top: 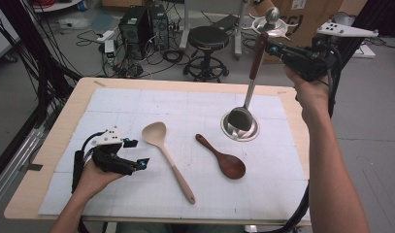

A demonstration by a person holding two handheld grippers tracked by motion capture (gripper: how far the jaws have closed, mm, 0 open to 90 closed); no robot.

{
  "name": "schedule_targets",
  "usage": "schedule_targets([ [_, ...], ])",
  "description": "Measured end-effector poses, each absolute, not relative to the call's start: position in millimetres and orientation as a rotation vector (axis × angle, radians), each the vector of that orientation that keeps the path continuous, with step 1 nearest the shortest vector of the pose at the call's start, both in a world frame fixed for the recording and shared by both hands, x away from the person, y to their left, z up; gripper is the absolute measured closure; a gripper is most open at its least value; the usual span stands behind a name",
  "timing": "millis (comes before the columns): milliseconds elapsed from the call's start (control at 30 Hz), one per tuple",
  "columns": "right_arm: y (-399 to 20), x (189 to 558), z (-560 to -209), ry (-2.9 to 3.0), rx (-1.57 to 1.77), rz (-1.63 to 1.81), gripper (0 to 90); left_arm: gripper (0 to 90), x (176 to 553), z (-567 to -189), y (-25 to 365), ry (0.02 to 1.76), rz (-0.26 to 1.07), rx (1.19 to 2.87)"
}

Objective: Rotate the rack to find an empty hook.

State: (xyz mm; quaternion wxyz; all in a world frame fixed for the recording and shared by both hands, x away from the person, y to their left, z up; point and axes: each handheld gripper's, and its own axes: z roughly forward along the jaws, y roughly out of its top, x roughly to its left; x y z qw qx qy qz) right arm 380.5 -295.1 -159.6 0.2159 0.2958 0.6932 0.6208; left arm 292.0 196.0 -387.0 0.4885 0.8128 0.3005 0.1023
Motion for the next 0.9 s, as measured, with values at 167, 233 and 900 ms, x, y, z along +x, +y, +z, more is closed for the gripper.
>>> schedule_targets([
  [167,-295,380,-160,1.925,0.821,1.716,89.7,18.2,292,-387,196,0.729,0.248,1.976],
  [233,-294,380,-160,1.923,0.82,1.714,89.6,18.2,292,-387,195,0.728,0.248,1.977],
  [900,-282,381,-160,1.923,0.792,1.699,89.7,18.2,292,-387,196,0.728,0.248,1.974],
])
